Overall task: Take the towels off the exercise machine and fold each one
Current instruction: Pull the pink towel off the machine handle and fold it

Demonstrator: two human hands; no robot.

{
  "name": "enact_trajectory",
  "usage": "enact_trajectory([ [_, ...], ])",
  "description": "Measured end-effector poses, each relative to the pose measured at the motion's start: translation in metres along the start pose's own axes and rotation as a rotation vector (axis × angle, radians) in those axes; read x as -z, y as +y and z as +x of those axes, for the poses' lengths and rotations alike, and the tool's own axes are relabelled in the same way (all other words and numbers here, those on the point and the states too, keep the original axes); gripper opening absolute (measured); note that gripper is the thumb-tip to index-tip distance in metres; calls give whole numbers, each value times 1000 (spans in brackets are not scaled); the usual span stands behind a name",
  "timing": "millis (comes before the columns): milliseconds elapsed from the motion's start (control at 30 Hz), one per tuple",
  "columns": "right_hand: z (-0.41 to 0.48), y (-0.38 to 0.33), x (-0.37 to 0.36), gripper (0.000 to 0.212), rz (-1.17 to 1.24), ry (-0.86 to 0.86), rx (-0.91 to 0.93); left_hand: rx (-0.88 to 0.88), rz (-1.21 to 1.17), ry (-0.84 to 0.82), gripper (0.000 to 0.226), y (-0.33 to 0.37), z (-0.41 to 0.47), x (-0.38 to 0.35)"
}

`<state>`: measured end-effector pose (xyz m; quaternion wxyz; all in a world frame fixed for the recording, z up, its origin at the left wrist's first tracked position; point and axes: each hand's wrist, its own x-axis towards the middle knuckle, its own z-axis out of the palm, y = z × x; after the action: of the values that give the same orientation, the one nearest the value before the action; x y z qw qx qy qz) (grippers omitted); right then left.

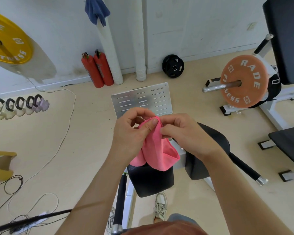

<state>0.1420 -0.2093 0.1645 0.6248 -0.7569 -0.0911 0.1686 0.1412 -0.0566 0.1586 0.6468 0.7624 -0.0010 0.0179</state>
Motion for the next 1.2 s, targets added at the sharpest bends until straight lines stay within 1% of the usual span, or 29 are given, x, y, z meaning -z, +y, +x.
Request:
enact_trajectory([
  [100, 4, -5, -1, 24, -116, -22, 54, -13, 63, -39, 22, 2, 1, 4],
  [167, 7, -10, -1, 28, -104, -33, 51, -37, 133, -33, 19, 4, 2, 10],
  [233, 12, -15, -3, 23, -56, -87, 13, -86, 202, 7, 17, 8, 4, 17],
  [333, 19, -18, -7, 13, -81, -198, -72, -144, 251, 54, 19, 14, 6, 36],
  [400, 22, -17, -14, 19, -141, -279, -103, -151, 225, 67, 21, 17, 7, 53],
  [467, 24, -15, -26, 25, -267, -321, -130, -160, 178, 67, 25, 21, 7, 73],
  [600, 21, -11, -62, 31, -363, -293, -221, -214, 121, 59, 19, 28, 8, 114],
  [667, 16, -7, -81, 29, -422, -288, -293, -252, 97, 76, 16, 29, 11, 135],
  [733, 9, 0, -98, 28, -502, -330, -373, -268, 61, 85, 16, 28, 17, 157],
  [800, 0, 2, -109, 35, -593, -367, -441, -259, 55, 80, 15, 22, 29, 176],
  [867, -4, -2, -111, 41, -654, -348, -494, -245, 111, 59, 13, 13, 41, 189],
  [967, -4, -11, -94, 38, -791, -259, -494, -194, 192, 32, 9, -9, 54, 195],
  [1033, 0, -16, -75, 33, -895, -147, -469, -146, 193, 5, 10, -26, 64, 195],
  [1100, 8, -20, -53, 26, -983, -38, -416, -96, 201, -42, 16, -40, 76, 193],
  [1200, 25, -24, -21, 29, -1081, 39, -362, -104, 296, -97, 21, -52, 94, 182],
])
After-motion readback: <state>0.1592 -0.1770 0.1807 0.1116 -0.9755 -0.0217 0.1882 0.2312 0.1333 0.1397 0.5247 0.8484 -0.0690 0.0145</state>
